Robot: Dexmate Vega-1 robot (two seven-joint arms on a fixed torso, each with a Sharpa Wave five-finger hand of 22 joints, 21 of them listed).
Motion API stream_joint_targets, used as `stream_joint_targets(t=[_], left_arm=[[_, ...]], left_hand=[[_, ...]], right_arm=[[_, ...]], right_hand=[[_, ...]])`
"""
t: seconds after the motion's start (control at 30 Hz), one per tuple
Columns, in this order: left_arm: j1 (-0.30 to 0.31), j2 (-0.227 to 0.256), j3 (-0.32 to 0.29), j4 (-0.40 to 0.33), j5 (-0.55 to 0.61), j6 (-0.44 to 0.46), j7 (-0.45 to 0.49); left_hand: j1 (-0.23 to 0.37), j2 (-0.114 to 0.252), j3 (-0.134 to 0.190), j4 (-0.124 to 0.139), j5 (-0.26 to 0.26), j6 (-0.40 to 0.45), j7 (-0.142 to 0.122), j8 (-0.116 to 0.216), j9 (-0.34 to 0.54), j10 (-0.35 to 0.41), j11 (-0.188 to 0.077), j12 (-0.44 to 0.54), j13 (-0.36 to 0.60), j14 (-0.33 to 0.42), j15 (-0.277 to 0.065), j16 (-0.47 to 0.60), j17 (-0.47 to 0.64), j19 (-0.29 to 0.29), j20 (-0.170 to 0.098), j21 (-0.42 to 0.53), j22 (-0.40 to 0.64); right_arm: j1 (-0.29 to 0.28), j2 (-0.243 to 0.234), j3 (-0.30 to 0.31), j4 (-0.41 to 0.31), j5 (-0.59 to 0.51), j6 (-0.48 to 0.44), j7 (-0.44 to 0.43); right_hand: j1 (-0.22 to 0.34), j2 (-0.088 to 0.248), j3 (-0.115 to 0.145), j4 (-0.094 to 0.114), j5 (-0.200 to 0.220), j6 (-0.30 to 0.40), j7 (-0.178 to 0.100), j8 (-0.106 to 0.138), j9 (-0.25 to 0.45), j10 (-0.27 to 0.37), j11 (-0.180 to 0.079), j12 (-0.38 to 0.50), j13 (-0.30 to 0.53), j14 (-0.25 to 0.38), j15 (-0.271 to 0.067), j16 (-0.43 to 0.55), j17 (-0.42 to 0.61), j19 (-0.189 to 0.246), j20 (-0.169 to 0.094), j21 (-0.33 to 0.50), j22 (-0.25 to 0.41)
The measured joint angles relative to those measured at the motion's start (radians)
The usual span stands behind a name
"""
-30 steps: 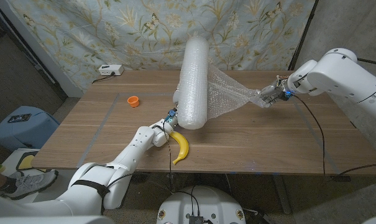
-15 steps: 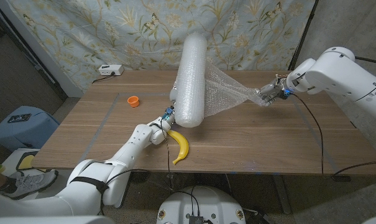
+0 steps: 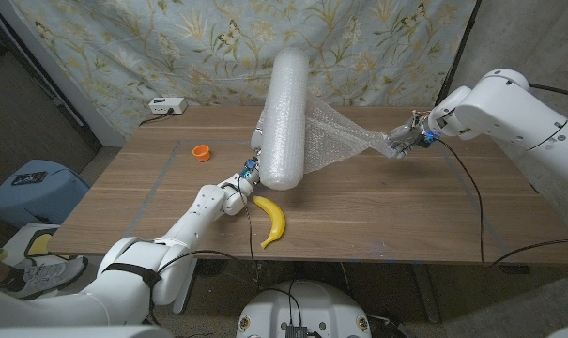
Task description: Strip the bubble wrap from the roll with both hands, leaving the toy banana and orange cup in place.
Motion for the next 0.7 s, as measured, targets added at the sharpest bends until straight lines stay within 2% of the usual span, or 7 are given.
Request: stream_joint_targets(t=[0.7], left_arm=[[0.043, 0.009, -0.021, -0.057, -0.037, 0.015, 0.055]], left_hand=[[-0.011, 0.003, 0.000, 0.000, 0.000, 0.003, 0.000, 0.000, 0.000, 0.000, 0.000, 0.000, -0.004, 0.000, 0.000, 0.000, 0.000, 0.000, 0.000, 0.000, 0.005]], right_arm=[[0.028, 0.014, -0.024, 0.021, -0.013, -0.014, 0.015]], right_hand=[[0.003, 0.003, 0.000, 0.000, -0.001, 0.000, 0.000, -0.002, 0.005, 0.000, 0.000, -0.007, -0.001, 0.000, 0.000, 0.000, 0.000, -0.007, 0.004, 0.000, -0.005]])
